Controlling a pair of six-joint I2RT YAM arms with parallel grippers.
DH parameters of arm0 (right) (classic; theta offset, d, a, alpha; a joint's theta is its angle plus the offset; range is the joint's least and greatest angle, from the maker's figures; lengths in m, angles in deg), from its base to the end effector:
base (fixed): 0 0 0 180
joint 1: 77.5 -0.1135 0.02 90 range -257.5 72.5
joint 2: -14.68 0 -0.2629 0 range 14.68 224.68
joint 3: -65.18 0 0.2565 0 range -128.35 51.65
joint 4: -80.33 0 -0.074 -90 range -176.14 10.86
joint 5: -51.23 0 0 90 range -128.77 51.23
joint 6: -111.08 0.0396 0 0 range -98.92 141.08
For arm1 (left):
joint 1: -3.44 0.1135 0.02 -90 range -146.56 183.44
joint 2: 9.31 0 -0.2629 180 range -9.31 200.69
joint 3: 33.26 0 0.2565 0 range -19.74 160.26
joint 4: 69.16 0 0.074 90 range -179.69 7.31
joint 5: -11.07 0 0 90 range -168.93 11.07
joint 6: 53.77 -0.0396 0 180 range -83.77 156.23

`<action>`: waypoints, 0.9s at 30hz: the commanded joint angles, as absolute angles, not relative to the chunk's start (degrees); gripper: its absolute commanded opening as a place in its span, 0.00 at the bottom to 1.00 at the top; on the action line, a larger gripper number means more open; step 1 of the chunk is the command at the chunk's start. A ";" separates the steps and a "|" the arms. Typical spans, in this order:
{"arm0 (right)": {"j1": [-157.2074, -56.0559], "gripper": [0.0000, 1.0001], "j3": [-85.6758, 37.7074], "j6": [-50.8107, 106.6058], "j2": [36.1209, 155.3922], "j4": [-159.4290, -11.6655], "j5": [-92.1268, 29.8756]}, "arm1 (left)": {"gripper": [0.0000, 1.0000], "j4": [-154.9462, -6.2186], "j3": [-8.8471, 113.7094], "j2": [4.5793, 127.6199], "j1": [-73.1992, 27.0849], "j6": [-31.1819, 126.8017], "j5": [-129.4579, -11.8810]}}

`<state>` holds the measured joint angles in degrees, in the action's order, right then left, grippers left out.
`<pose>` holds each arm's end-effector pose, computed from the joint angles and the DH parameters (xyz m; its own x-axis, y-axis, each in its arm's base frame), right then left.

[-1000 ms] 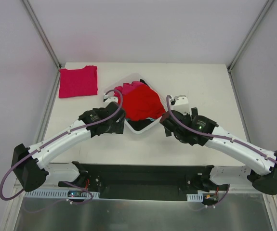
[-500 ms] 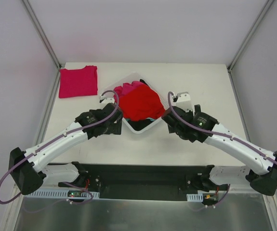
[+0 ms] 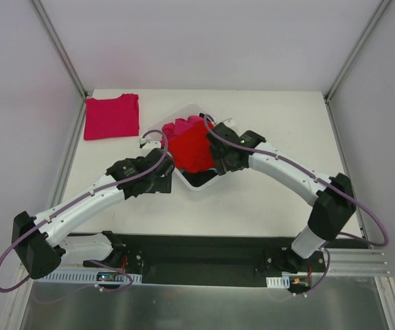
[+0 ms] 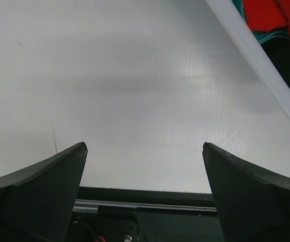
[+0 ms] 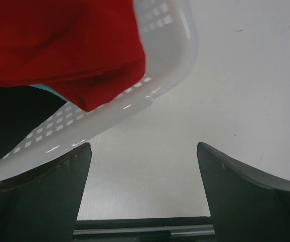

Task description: Fold and stack the t-shirts

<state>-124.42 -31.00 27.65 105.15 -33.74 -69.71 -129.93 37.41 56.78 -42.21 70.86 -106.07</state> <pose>0.2410 0.2279 0.3082 -0.6406 -0.5414 -0.5445 -0.3813 0.8398 -0.3865 0.1736 -0.1518 0.2836 -0.7387 0.0322 -0.6733 0.0475 0.9989 -0.0043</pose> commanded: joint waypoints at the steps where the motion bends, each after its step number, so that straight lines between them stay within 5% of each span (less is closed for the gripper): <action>1: -125.93 0.89 -33.95 24.42 108.80 -35.86 -62.60 | 0.99 -135.23 37.22 54.59 -40.25 74.02 -108.89; 27: -121.64 0.87 -34.38 22.33 106.78 -37.89 -60.75 | 0.99 -135.51 34.31 51.16 -35.23 72.09 -104.95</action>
